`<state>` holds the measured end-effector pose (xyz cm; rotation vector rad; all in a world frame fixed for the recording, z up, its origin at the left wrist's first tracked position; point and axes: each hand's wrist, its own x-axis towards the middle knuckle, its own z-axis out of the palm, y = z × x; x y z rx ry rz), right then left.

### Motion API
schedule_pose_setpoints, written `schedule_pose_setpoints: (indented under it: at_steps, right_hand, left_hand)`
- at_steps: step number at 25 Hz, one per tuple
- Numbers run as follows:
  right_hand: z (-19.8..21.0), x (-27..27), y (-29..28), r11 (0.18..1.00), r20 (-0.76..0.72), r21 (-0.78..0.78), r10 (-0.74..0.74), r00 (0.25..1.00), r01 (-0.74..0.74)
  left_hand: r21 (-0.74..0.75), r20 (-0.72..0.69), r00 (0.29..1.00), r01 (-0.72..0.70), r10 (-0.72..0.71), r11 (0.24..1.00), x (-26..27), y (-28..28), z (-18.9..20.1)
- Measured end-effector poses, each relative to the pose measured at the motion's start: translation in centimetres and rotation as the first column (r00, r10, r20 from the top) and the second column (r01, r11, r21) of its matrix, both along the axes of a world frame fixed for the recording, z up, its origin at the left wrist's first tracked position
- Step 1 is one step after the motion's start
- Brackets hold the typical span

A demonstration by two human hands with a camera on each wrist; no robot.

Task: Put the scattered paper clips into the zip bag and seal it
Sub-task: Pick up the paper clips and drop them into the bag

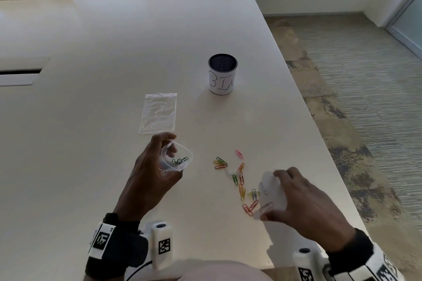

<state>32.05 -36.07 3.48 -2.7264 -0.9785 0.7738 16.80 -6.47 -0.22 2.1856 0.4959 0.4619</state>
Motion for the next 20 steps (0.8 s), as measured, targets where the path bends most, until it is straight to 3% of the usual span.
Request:
schedule_pose_setpoints:
  at_steps: [3, 14, 20]
  right_hand:
    - [-1.1, -1.2, 1.6, 0.996, -0.114, 0.025, -0.078, 0.99, 0.082]
    - [-3.3, 1.8, 8.0, 0.915, -0.14, 0.369, -0.118, 0.983, 0.162]
    - [-2.9, 2.4, 9.2, 0.978, 0.054, 0.176, 0.1, 0.993, -0.109]
  left_hand:
    - [-0.01, 0.007, 1.0, -0.006, 0.006, 1.0, 0.0, 0.0, 0.1]
    - [-0.03, 0.019, 1.0, -0.009, 0.01, 1.0, 0.0, 0.0, 0.2]
    - [-0.023, 0.028, 1.0, -0.011, 0.011, 1.0, 0.0, 0.2, 0.2]
